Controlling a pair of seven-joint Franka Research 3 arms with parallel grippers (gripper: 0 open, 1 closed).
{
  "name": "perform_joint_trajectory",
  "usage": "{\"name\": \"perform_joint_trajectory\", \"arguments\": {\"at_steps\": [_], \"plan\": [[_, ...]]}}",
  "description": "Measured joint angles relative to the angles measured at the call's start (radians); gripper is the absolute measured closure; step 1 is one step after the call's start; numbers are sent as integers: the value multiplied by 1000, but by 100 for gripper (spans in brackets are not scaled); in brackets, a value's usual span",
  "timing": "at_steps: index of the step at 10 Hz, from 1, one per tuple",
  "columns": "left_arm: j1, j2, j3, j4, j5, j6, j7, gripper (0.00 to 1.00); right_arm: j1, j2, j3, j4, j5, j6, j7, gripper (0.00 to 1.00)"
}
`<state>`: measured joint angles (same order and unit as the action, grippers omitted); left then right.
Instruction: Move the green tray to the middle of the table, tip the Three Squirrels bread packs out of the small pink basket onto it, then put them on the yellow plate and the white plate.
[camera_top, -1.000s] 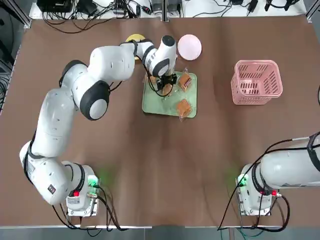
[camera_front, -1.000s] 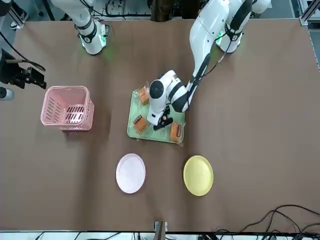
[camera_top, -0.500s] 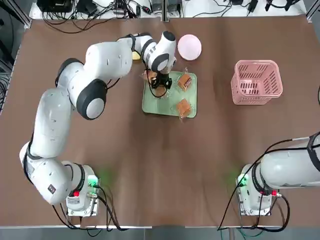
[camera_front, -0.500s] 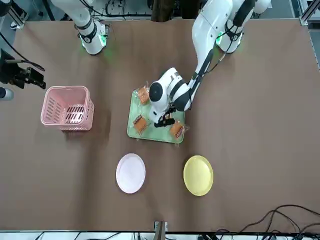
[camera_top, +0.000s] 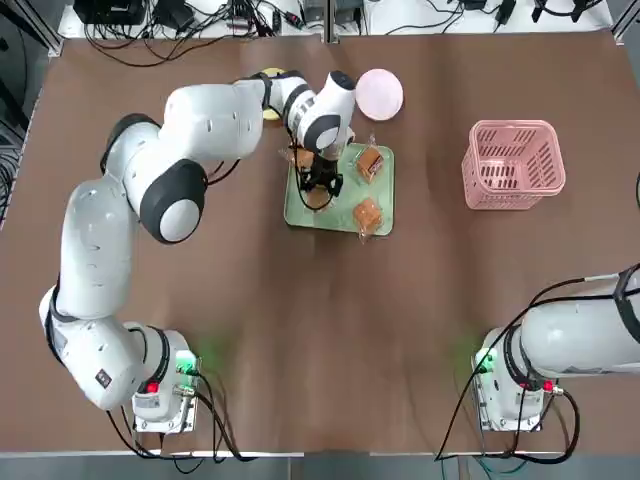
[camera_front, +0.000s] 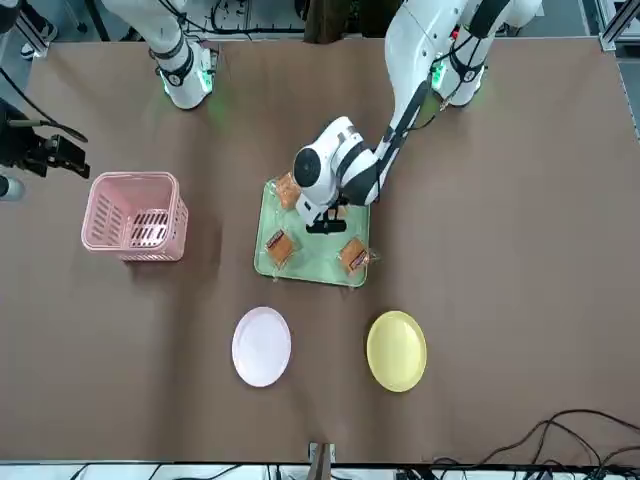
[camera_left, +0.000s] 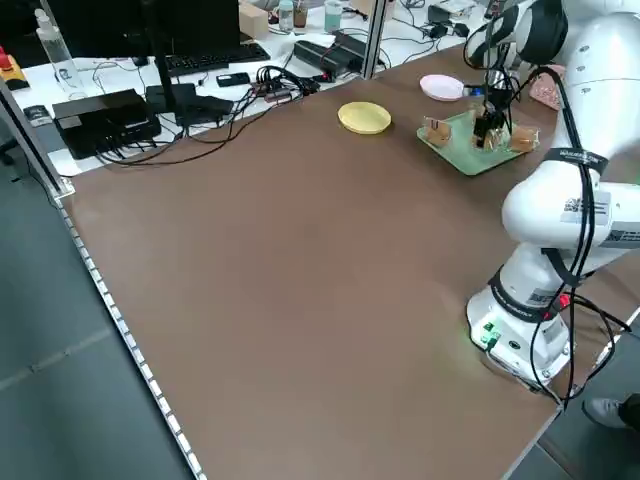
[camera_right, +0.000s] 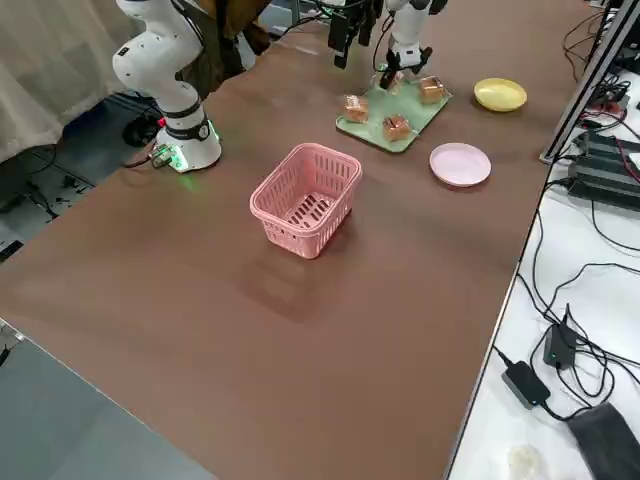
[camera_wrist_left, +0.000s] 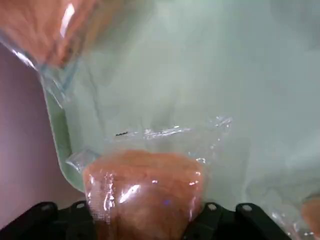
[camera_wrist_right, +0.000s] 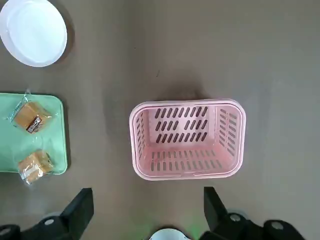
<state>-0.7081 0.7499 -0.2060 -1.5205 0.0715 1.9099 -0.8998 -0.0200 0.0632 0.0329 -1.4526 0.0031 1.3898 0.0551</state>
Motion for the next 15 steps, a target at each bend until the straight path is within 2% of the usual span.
{"name": "perform_joint_trajectory", "arguments": {"at_steps": [3,6,7,8,10,15], "plan": [[4,-19,-6,-87,-12,2,-2,51,0,0,0,0,0,0,0,3],[42,-73,-6,-155,-13,-1,0,44,0,0,0,0,0,0,0,3],[48,-78,-5,-175,-13,1,-1,38,0,0,0,0,0,0,0,3],[56,-78,-5,-184,-13,5,-1,37,0,0,0,0,0,0,0,3],[66,-78,-5,-189,-13,20,-1,26,0,0,0,0,0,0,0,3],[100,-87,0,-162,-13,49,3,14,0,0,0,0,0,0,0,3]]}}
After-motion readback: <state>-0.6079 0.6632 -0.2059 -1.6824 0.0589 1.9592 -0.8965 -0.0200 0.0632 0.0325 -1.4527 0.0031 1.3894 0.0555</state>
